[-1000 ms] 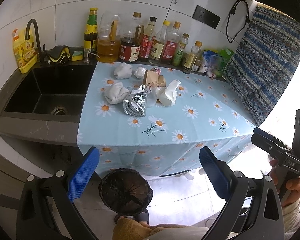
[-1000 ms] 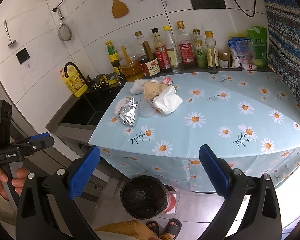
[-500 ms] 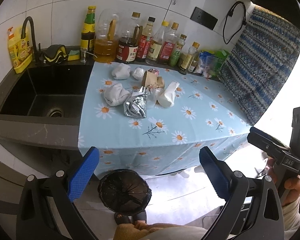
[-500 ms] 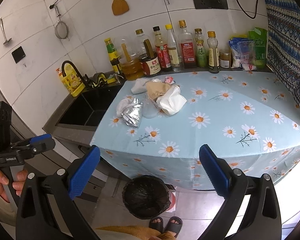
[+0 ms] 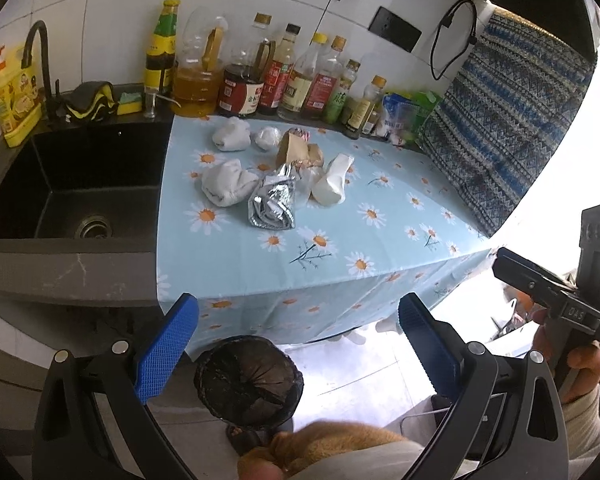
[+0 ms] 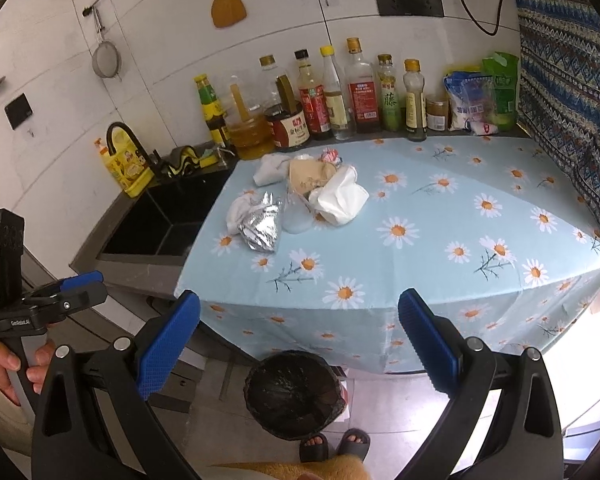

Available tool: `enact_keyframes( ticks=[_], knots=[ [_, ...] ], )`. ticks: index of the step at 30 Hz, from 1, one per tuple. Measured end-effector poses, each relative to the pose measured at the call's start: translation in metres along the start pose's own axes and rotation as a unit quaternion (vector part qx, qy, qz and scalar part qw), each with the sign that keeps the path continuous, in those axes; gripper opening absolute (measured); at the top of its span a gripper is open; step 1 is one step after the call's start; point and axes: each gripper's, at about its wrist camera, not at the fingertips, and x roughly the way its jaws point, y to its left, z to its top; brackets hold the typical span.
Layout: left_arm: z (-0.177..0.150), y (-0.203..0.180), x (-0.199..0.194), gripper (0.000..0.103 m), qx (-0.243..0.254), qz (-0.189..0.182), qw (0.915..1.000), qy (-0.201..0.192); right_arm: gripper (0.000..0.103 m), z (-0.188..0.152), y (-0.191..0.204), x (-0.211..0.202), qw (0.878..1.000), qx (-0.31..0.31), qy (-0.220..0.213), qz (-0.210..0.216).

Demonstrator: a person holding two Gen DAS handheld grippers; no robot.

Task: Collect trash
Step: 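Reach the left gripper to the crumpled foil wrapper and grasp it while the right gripper grasps the white tissue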

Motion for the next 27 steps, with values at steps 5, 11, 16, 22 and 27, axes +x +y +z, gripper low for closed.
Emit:
enact_keyframes(
  ticks=[5, 11, 16, 22, 27],
  knots=[
    [-0.003, 0.009, 0.015, 0.096, -0.013, -0.017, 0.9997, 0.009, 0.098, -0.003, 0.006, 0.014, 1.0, -0.005, 0.019, -0.008],
    [0.008, 0.012, 0.04, 0.096, -0.003, -0.027, 0.9995, 0.013, 0.098, 0.011, 0.003, 0.029, 1.0, -0.006, 0.006, -0.01],
    [0.023, 0.014, 0.066, 0.096, -0.011, -0.025, 0.9994, 0.019, 0.098, 0.031, -0.017, 0.049, 1.0, 0.008, 0.012, 0.015],
    [0.052, 0.02, 0.111, 0.096, -0.038, -0.011, 0.9983, 0.042, 0.098, 0.065, -0.046, 0.089, 0.998, 0.004, 0.028, 0.051],
    [0.069, 0.02, 0.152, 0.096, -0.038, 0.008, 0.9967, 0.071, 0.098, 0.086, -0.077, 0.134, 0.994, 0.029, 0.057, 0.088]
  ],
)
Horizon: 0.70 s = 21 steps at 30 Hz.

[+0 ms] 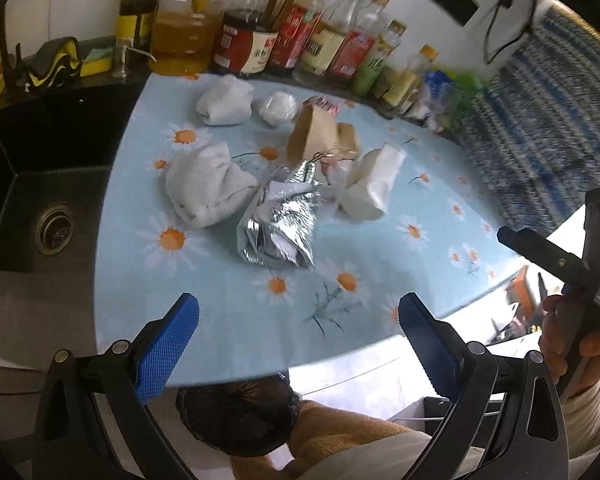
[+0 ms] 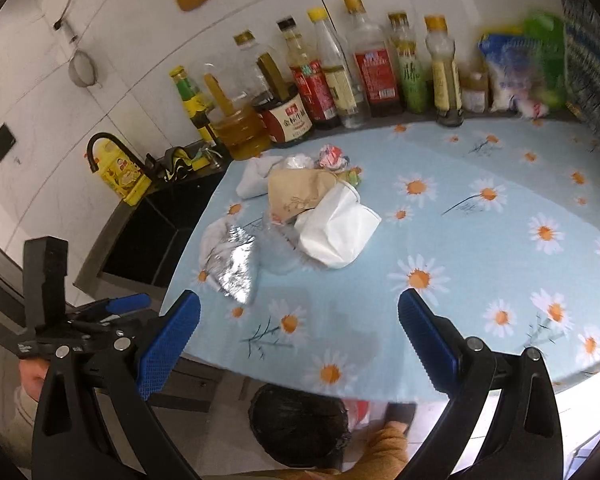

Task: Collect trash
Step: 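Reach the left gripper to the crumpled foil wrapper and grasp it while the right gripper grasps the white tissue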

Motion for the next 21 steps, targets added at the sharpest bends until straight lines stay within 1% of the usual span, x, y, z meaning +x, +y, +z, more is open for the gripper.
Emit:
enact_keyframes(
  ticks=[2, 6, 11, 17, 18, 20, 21],
  knots=[
    [0.009, -0.002, 0.017, 0.096, 0.002, 0.015, 0.9998, 0.013, 0.098, 0.007, -0.012, 0.015, 1.0, 0.008, 0.014, 0.016],
    [0.027, -0.001, 0.038, 0.096, -0.008, 0.038, 0.999, 0.023, 0.098, 0.019, -0.035, 0.046, 0.998, 0.024, 0.042, 0.046],
    [0.042, -0.004, 0.069, 0.096, -0.009, 0.063, 0.9964, 0.057, 0.098, 0.035, -0.054, 0.08, 0.994, 0.04, 0.068, 0.077],
    [0.051, -0.002, 0.084, 0.096, -0.031, 0.084, 0.9934, 0.071, 0.098, 0.047, -0.081, 0.124, 0.982, 0.072, 0.116, 0.128],
    [0.052, -0.004, 0.085, 0.094, -0.032, 0.084, 0.9934, 0.072, 0.098, 0.048, -0.082, 0.126, 0.981, 0.073, 0.118, 0.134],
    [0.057, -0.007, 0.087, 0.094, -0.03, 0.091, 0.9928, 0.071, 0.098, 0.052, -0.083, 0.133, 0.98, 0.071, 0.123, 0.142],
    [0.058, -0.008, 0.089, 0.091, -0.031, 0.092, 0.9926, 0.073, 0.098, 0.054, -0.084, 0.136, 0.979, 0.071, 0.126, 0.145]
  ],
)
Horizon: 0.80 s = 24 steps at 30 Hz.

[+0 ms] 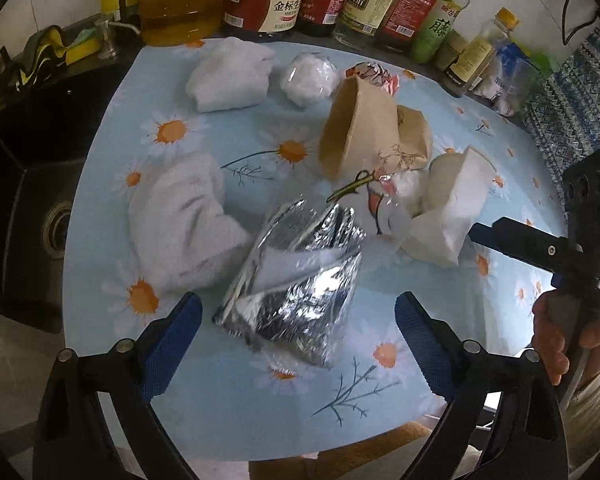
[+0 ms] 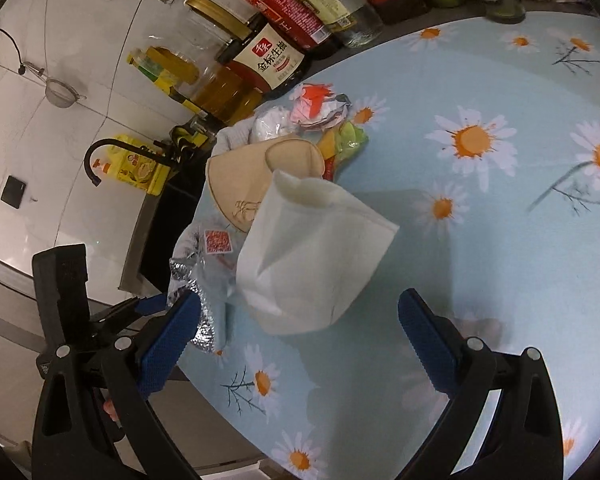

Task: Collect trash
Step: 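Reach the left gripper to the crumpled foil wrapper and grasp it while the right gripper grasps the white tissue, then lift the foil and tissue and carry both down toward the black bin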

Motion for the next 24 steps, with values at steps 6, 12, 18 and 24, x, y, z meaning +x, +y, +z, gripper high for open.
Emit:
enact_keyframes(
  ticks=[6, 12, 18, 24],
  knots=[
    [0.005, -0.012, 0.013, 0.069, 0.009, 0.01, 0.9997, 0.022, 0.098, 0.013, -0.009, 0.016, 1.0, 0.003, 0.023, 0.019],
    [0.006, -0.011, 0.014, 0.063, -0.003, 0.016, 0.9997, 0.021, 0.098, 0.024, -0.013, 0.026, 0.999, -0.002, 0.026, 0.032],
    [0.0, -0.009, 0.009, 0.062, -0.017, 0.016, 0.9996, 0.018, 0.065, 0.032, -0.006, 0.033, 0.999, -0.034, 0.034, 0.021],
    [-0.003, -0.009, 0.007, 0.06, -0.026, 0.02, 0.9994, 0.012, 0.045, 0.03, -0.007, 0.037, 0.998, -0.047, 0.045, 0.012]
  ],
)
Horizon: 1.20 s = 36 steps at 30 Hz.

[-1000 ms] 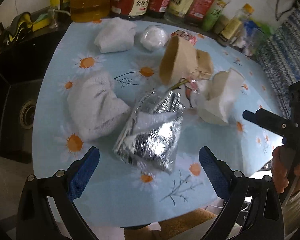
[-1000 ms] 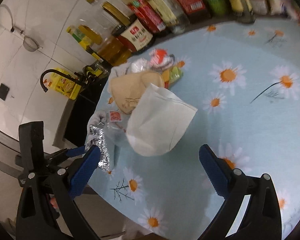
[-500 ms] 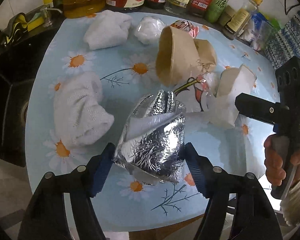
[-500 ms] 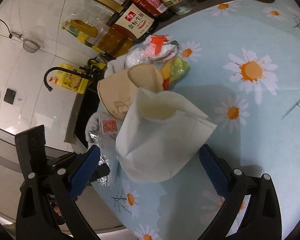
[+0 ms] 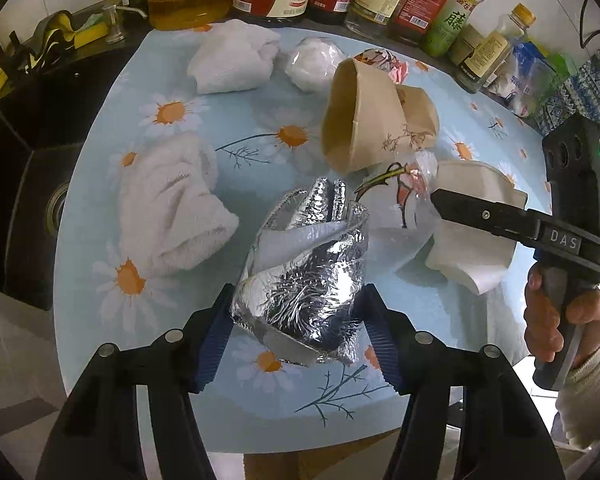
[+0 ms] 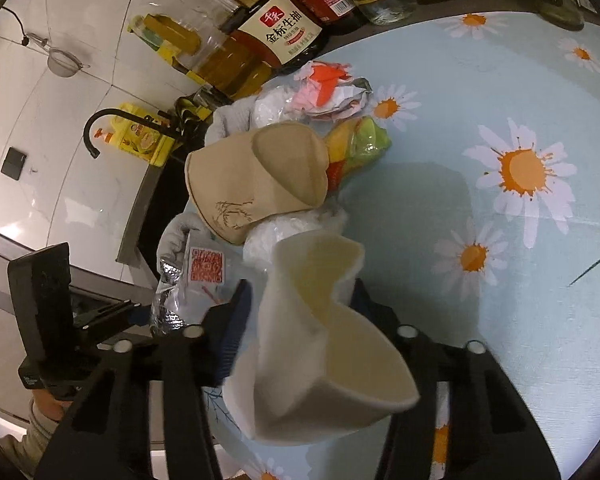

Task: Collect trash
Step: 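Lift the foil and tissue and carry both down toward the black bin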

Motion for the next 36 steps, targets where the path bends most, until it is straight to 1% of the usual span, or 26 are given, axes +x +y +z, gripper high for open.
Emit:
enact_keyframes(
  ticks=[3, 8, 19, 26, 36],
  knots=[
    [0.001, -0.002, -0.002, 0.059, 0.0, 0.001, 1.0, -0.005, 0.039, -0.002, 0.0, -0.005, 1.0, -0.004, -0.003, -0.001],
    [-0.002, -0.001, -0.007, 0.058, -0.002, 0.004, 0.9998, -0.02, 0.038, -0.006, -0.001, -0.018, 1.0, -0.011, -0.017, -0.003],
    [-0.01, -0.001, -0.023, 0.057, 0.015, -0.011, 0.9989, -0.042, 0.038, -0.023, 0.006, -0.05, 0.998, -0.008, -0.059, -0.026],
    [-0.026, 0.003, -0.044, 0.057, 0.037, -0.032, 0.9969, -0.062, 0.038, -0.05, 0.025, -0.062, 0.996, 0.002, -0.082, -0.044],
    [-0.064, 0.021, -0.074, 0.057, 0.064, -0.071, 0.9922, -0.08, 0.038, -0.095, 0.077, -0.06, 0.992, 0.003, -0.104, -0.065]
  ],
)
